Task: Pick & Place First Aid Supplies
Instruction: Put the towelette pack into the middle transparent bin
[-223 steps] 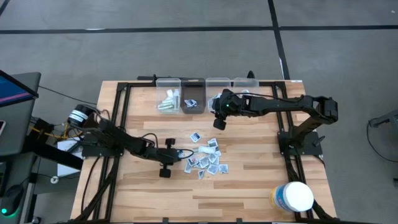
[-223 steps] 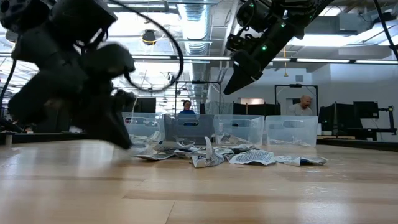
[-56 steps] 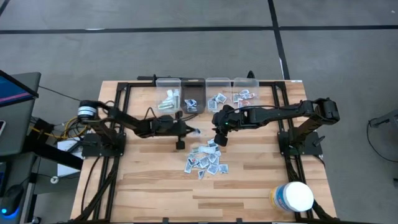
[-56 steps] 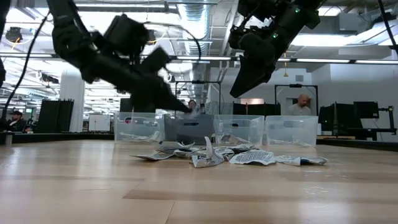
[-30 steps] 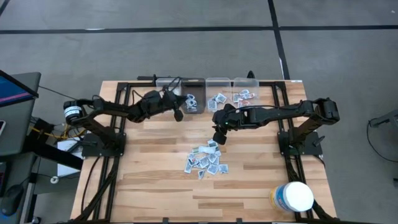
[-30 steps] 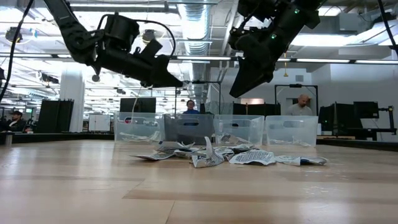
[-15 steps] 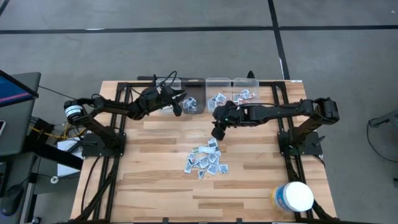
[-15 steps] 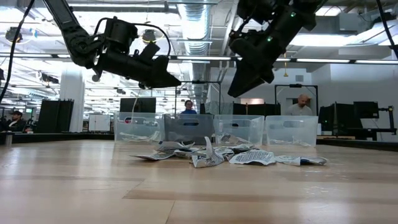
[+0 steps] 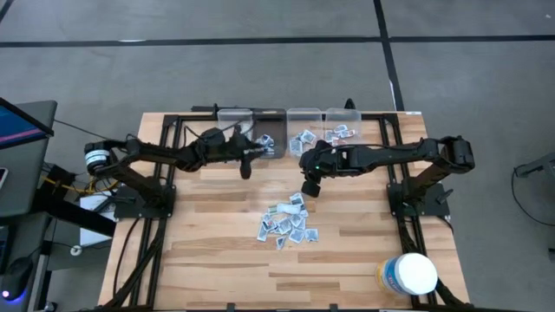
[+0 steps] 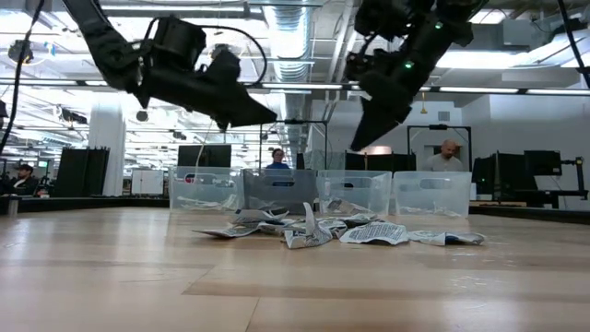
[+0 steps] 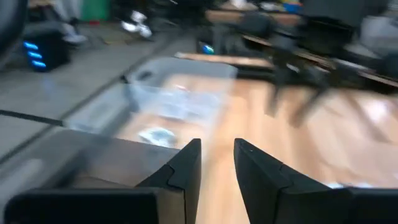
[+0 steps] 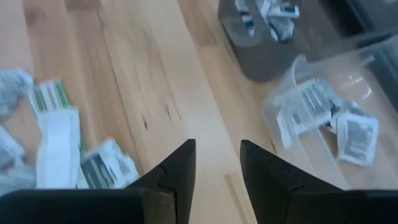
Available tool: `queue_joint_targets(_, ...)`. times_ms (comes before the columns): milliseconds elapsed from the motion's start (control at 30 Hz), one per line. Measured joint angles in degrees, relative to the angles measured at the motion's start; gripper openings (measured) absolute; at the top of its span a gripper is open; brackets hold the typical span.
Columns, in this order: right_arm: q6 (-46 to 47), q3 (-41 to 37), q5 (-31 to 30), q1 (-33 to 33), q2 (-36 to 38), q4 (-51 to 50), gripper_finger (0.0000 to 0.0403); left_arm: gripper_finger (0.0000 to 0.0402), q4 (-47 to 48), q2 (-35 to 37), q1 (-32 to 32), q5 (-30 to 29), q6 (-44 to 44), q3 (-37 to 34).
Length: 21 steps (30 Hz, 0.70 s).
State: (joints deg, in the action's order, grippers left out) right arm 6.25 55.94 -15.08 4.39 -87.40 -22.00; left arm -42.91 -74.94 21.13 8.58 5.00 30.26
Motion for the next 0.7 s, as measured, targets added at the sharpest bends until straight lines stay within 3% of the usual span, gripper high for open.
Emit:
queue_joint_targets(200, 2.21, -8.79, 0.26, -1.76, 7.10, 5.07, 0.0120, 0.0097, 20.45, 11.04, -3.57, 0.47, -0.52, 0.00)
queue_joint_targets(433, 9.11, -21.07, 3.53, -4.97, 18.08, 15.29, 0.0120, 0.0097, 38.88, 22.66, -6.65, 0.70, -9.60, 0.00)
queue_joint_targets(700, 9.04, -26.03, 3.18, -7.74, 13.96, 23.07, 0.0120, 0.0097, 50.71, 27.91, -11.60, 0.72, -16.82, -0.02)
